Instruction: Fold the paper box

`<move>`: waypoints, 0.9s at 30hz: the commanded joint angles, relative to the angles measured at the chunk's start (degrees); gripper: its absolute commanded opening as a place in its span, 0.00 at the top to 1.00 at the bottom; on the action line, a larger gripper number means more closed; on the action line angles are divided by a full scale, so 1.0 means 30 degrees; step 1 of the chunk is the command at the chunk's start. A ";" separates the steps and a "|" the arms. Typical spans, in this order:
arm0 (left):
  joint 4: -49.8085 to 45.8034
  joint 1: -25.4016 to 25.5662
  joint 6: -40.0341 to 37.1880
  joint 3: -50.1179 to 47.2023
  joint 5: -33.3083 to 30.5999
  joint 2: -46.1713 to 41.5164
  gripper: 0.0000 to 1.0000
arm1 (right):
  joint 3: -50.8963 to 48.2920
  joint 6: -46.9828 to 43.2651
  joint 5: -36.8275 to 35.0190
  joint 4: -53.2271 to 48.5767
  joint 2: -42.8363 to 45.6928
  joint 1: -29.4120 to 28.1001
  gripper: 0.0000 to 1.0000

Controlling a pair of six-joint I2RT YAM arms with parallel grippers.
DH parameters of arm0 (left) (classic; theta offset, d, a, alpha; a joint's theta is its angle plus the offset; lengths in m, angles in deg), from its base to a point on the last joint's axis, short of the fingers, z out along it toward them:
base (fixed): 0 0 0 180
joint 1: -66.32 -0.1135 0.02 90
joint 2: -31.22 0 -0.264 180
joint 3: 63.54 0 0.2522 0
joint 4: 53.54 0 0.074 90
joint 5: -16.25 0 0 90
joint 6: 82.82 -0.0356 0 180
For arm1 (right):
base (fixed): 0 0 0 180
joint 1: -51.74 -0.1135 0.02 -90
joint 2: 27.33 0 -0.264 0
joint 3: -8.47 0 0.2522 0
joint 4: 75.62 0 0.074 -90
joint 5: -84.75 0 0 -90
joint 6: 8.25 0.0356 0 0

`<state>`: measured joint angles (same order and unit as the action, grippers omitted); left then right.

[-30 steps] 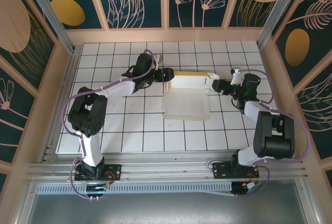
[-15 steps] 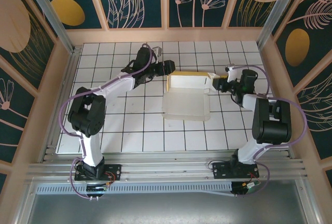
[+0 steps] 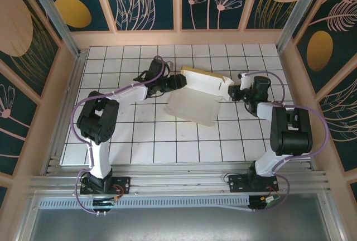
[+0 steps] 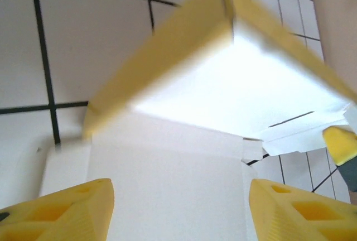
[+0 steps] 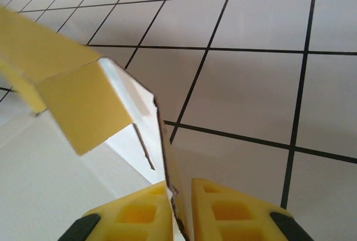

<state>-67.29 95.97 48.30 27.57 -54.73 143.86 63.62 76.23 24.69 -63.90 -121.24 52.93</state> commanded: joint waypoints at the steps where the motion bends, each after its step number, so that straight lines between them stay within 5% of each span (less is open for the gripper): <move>1: 0.0639 0.0016 0.0848 -0.0764 0.0163 -0.0994 0.36 | -0.0461 -0.0132 -0.1422 0.0660 0.0741 -0.0650 0.86; 9: 0.2206 -0.0010 -0.0846 -0.0905 -0.1399 -0.2803 0.33 | -0.1301 -0.2066 -0.1874 0.1248 0.1800 -0.1184 0.87; 13: -0.0886 -0.0385 -0.2803 0.2415 -0.3946 -0.1962 0.28 | -0.1403 -0.3411 -0.1732 0.1410 0.2452 -0.1330 0.89; 20: -0.7444 -0.1904 -0.4845 1.1061 0.0699 0.3650 0.29 | -0.0779 -0.6215 -0.0112 0.1264 0.2494 -0.1565 0.92; 27: -0.8764 -0.2877 -0.4929 1.4106 0.2880 0.6308 0.27 | 0.1167 -0.8151 0.0605 -0.0735 0.1068 -0.1953 0.95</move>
<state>-87.01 87.62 35.38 66.32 -51.10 160.10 64.25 55.95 24.42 -64.23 -116.41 47.84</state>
